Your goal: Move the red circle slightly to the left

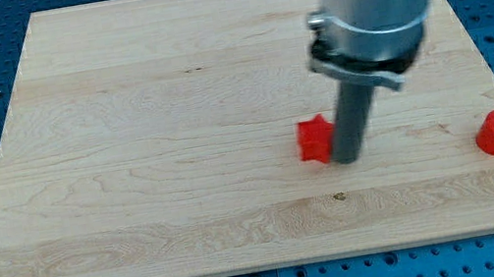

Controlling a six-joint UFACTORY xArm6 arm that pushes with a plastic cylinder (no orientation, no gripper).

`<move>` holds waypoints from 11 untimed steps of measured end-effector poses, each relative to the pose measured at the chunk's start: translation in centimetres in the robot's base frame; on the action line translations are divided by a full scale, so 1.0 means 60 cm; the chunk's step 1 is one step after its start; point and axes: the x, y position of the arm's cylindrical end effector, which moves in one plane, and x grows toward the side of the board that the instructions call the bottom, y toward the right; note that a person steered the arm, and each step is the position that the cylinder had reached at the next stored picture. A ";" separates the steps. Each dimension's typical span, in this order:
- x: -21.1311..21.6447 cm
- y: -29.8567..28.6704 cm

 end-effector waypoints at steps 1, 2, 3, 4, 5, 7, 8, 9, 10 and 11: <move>0.006 -0.032; 0.067 0.057; 0.098 0.114; 0.141 0.228; 0.143 0.268; 0.130 0.437; 0.051 0.434; 0.015 0.363; -0.022 0.252; -0.021 0.254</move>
